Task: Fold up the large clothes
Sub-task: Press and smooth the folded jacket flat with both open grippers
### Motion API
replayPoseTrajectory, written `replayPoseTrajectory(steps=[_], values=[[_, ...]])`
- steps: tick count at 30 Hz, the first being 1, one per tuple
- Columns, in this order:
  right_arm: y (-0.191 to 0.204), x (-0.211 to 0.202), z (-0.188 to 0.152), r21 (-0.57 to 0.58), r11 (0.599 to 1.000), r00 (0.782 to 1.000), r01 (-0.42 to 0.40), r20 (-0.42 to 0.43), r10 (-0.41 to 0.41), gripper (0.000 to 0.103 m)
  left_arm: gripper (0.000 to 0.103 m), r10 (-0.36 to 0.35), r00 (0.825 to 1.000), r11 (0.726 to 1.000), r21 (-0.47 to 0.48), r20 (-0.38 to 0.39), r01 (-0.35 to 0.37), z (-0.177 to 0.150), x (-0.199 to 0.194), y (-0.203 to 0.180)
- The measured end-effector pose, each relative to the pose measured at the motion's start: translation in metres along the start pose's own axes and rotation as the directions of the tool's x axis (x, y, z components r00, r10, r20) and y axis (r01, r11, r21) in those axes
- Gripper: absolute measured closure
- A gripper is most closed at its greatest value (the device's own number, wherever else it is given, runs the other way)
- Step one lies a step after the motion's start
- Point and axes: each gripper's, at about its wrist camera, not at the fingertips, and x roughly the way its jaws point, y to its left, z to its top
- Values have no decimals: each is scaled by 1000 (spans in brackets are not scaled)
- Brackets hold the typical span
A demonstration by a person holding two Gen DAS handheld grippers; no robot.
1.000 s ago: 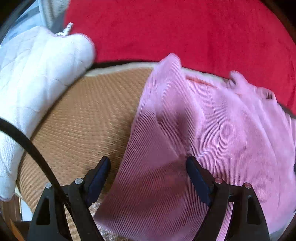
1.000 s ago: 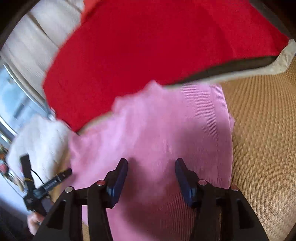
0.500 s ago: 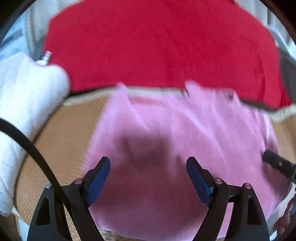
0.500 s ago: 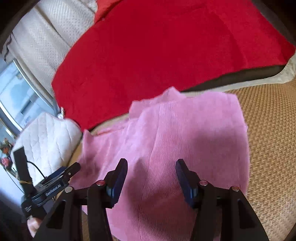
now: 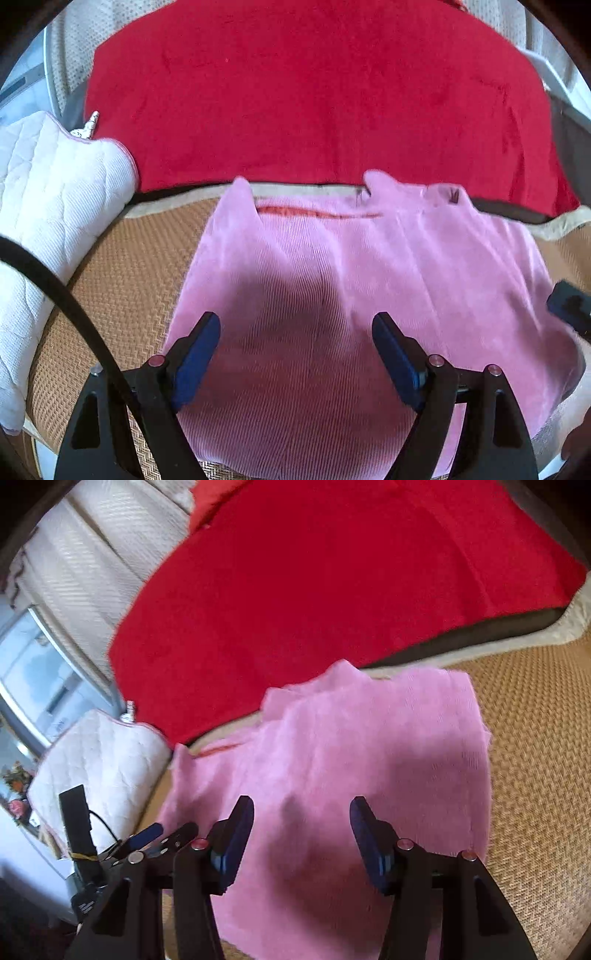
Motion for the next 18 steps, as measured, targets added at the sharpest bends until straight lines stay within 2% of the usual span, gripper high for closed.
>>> replayPoseTrajectory(steps=[1,3,5,7,9,14,18], values=[[4,2,-1,-8,1000,1000,-7,-12,7,45,19,-5,1000,1000,-2,-11,5,0,4,0],[6,13,-6,-16,1000,998,9,-64,-10,44,19,7,996,1000,7,-86,-6,-2,21,-3],[6,24,-13,-39,997,991,60,-120,-64,44,18,39,987,998,51,-156,-31,-7,39,-6],[10,25,-15,-77,993,989,84,-116,-93,44,18,67,989,994,96,-130,-55,-8,36,-12],[11,22,-15,-71,994,990,82,-113,-90,45,19,65,990,994,95,-124,-54,-8,29,-12],[11,0,-9,-44,998,997,33,-63,-36,44,19,62,993,998,15,-104,-61,-9,8,10],[21,-13,-11,-68,997,999,-32,-24,31,44,19,96,995,990,-99,-32,-99,-11,-24,47]])
